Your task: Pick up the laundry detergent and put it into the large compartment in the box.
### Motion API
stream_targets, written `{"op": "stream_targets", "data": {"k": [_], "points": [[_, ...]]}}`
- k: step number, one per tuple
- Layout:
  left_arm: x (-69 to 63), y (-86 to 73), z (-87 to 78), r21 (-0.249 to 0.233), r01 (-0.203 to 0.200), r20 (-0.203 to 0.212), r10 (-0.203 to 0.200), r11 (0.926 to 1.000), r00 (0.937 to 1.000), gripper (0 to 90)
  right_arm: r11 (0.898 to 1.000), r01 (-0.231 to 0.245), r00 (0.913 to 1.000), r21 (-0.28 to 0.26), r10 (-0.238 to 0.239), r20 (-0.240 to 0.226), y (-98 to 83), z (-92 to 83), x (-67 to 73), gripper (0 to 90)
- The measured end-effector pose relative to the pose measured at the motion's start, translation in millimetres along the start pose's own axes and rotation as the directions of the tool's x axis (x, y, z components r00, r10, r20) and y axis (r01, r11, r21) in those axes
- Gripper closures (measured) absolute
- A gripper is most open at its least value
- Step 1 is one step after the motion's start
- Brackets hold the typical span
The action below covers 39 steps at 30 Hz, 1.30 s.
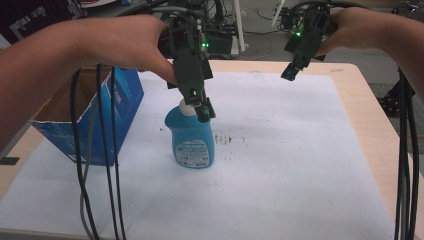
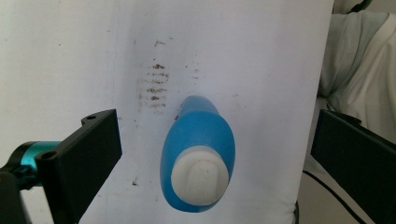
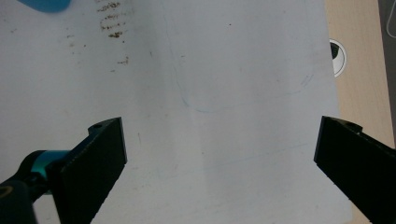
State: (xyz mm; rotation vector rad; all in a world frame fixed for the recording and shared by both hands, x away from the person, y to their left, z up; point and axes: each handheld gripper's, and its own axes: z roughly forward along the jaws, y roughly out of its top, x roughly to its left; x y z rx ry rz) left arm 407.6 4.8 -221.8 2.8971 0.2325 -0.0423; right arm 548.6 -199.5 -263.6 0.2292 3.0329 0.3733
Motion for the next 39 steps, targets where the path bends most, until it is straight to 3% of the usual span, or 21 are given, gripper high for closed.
{"op": "stream_targets", "data": {"k": [20,39], "points": [[5.3,-27.7,25.3,0.004,0.001,0.015,-0.001,1.0,0.9999,1.7,1.0,-0.016,0.9998,0.009,0.016,0.008,-3.5,1.2,0.4,1.5],[8.8,-35.4,51.2,0.037,-0.027,0.014,0.027,0.999,0.9995,1.7,1.0,-0.012,0.9999,0.013,0.012,0.006,-3.9,4.5,-1.4,1.5]]}}
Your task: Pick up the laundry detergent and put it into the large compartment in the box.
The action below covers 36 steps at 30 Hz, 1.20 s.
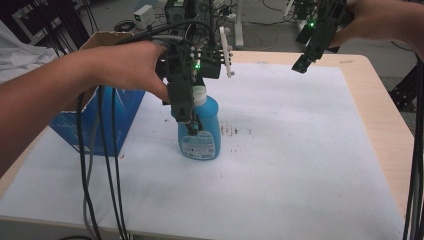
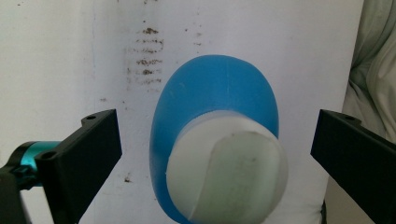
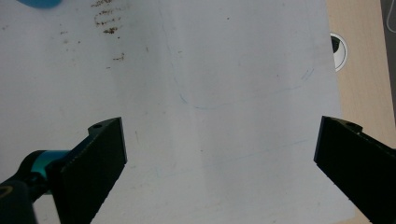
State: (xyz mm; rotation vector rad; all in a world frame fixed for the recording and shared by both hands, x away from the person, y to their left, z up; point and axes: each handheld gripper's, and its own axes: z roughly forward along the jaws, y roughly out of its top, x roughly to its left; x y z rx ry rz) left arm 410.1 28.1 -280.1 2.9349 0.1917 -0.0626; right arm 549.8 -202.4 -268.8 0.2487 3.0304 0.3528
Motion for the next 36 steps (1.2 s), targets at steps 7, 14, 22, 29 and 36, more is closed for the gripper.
{"op": "stream_targets", "data": {"k": [7,14,22,29,36], "points": [[1.4,0.9,4.5,0.018,-0.019,-0.005,0.019,0.9997,0.9998,5.4,1.0,-0.008,1.0,-0.002,0.008,0.001,-0.7,-0.2,-0.3,1.5],[2.1,1.7,5.9,0.027,-0.034,-0.007,0.034,0.9991,0.9994,12.6,1.0,-0.006,1.0,-0.002,0.006,0.002,-0.5,0.5,-0.5,1.5],[3.1,3.2,9.1,0.047,-0.04,-0.009,0.04,0.9981,0.9992,18.2,1.0,-0.01,0.9999,-0.004,0.01,0.002,-0.3,0.9,-0.5,1.5],[4.5,2.9,8.8,0.043,-0.051,0.003,0.051,0.9978,0.9987,26.8,1.0,-0.014,0.9999,0.0,0.014,0.002,-1.4,0.7,-0.9,1.5],[5.2,2.2,9.1,0.047,-0.047,0.014,0.046,0.9978,0.9988,30.2,1.0,-0.016,0.9999,-0.001,0.016,0.0,-0.5,1.8,-1.0,1.5]]}}
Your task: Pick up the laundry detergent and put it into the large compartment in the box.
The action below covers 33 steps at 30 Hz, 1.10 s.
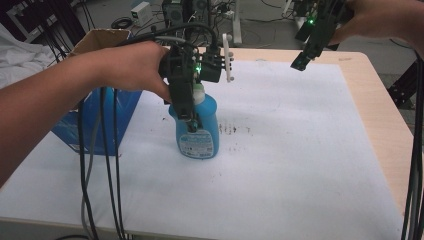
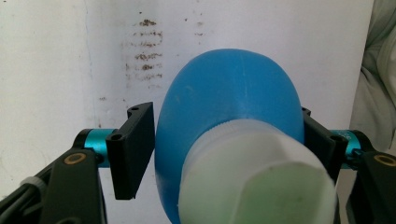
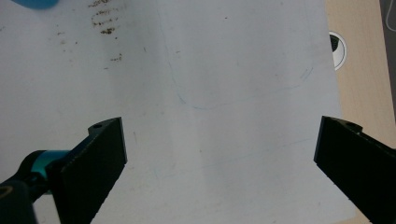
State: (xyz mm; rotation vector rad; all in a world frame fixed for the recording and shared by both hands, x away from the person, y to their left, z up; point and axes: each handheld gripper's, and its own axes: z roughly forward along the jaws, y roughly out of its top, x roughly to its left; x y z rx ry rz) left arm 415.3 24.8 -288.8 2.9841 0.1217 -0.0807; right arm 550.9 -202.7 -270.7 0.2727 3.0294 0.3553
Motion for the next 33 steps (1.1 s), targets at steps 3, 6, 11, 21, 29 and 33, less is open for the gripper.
{"op": "stream_targets", "data": {"k": [3,6,11,21,29,33], "points": [[0.3,-0.5,0.4,0.005,-0.001,0.001,0.001,1.0,1.0,32.1,1.0,0.004,1.0,-0.002,-0.004,0.0,0.5,0.8,-0.3,1.5],[0.9,-0.8,0.4,0.001,-0.002,0.005,0.002,1.0,1.0,34.0,1.0,0.005,1.0,0.002,-0.005,-0.002,0.9,1.0,-0.4,1.5],[0.3,-0.6,-0.3,0.003,-0.019,0.008,0.019,0.9998,0.9998,37.0,1.0,0.004,1.0,0.002,-0.004,-0.002,0.6,1.4,-0.7,1.5],[-0.2,0.3,-1.4,0.007,-0.019,0.01,0.019,0.9998,0.9998,37.5,1.0,-0.001,1.0,0.003,0.001,-0.005,-0.6,1.8,-1.1,1.5],[-4.1,2.2,-28.6,-0.004,0.031,-0.004,-0.031,0.9995,0.9995,37.6,1.0,-0.007,1.0,0.003,0.007,-0.004,-1.9,0.0,-0.8,1.5],[-5.9,1.4,-46.4,-0.013,0.054,-0.025,-0.055,0.9984,0.9982,37.6,1.0,-0.008,1.0,0.0,0.008,0.0,-2.0,-1.3,-0.1,1.5]]}}
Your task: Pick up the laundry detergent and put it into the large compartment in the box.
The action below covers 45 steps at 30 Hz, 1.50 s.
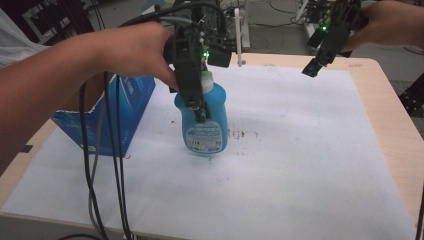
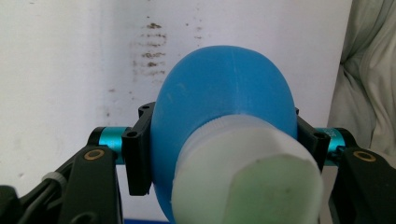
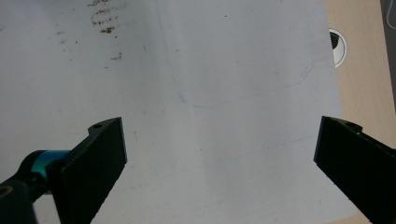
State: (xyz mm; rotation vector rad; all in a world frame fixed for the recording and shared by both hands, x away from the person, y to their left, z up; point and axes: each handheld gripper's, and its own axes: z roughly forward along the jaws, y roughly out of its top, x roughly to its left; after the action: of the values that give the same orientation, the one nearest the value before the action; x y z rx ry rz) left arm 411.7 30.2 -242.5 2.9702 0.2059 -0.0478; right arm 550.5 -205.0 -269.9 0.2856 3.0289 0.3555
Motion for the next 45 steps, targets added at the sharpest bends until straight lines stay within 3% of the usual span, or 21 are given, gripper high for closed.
{"op": "stream_targets", "data": {"k": [1,9,16,22,24,29,32,33,38,39,44,45], "points": [[-0.1,-1.3,-13.3,-0.008,0.029,-0.007,-0.029,0.9995,0.9996,37.6,1.0,0.005,1.0,0.0,-0.005,0.003,-0.2,-0.8,0.5,1.5],[0.9,-8.4,-48.6,0.014,0.105,-0.023,-0.105,0.9943,0.9942,37.6,1.0,0.009,0.9999,0.001,-0.009,0.01,-0.7,-3.0,2.7,1.5],[4.3,-27.1,-84.0,0.014,0.183,-0.061,-0.182,0.9829,0.9814,37.6,1.0,0.018,0.9997,0.002,-0.018,0.014,-1.6,-5.4,3.7,1.5],[8.2,-42.1,-105.4,-0.011,0.224,-0.055,-0.225,0.9744,0.9729,37.6,1.0,0.012,0.9999,-0.005,-0.012,0.011,-0.8,-5.8,3.8,1.5],[7.6,-49.9,-119.0,-0.022,0.246,-0.062,-0.247,0.9689,0.9669,37.6,1.0,0.012,0.9999,-0.006,-0.012,0.011,-0.3,-5.4,3.3,1.5],[8.2,-60.0,-133.3,-0.016,0.26,-0.077,-0.26,0.9656,0.9625,37.6,1.0,0.01,0.9999,-0.005,-0.01,0.011,0.8,-4.6,3.6,1.5],[8.2,-71.3,-144.7,-0.028,0.289,-0.093,-0.29,0.957,0.9525,37.6,1.0,0.017,0.9998,-0.006,-0.017,0.008,1.9,-3.2,3.9,1.5],[8.2,-71.3,-144.7,-0.028,0.289,-0.093,-0.29,0.957,0.9525,37.6,1.0,0.017,0.9998,-0.006,-0.017,0.008,1.9,-3.2,3.9,1.5],[7.9,-91.8,-162.8,-0.04,0.337,-0.114,-0.339,0.9407,0.9338,37.7,1.0,0.012,0.9999,-0.008,-0.012,0.007,1.3,-3.7,3.0,1.5],[7.9,-91.8,-162.8,-0.04,0.337,-0.114,-0.339,0.9407,0.9338,37.7,1.0,0.012,0.9999,-0.008,-0.012,0.007,1.3,-3.7,3.0,1.5],[9.4,-112.6,-173.0,-0.06,0.395,-0.127,-0.399,0.9168,0.9079,37.7,1.0,0.007,1.0,-0.019,-0.007,0.004,2.3,-3.3,2.8,1.5],[9.4,-112.6,-173.0,-0.06,0.395,-0.127,-0.399,0.9168,0.9079,37.7,1.0,0.007,1.0,-0.019,-0.007,0.004,2.3,-3.3,2.8,1.5]]}}
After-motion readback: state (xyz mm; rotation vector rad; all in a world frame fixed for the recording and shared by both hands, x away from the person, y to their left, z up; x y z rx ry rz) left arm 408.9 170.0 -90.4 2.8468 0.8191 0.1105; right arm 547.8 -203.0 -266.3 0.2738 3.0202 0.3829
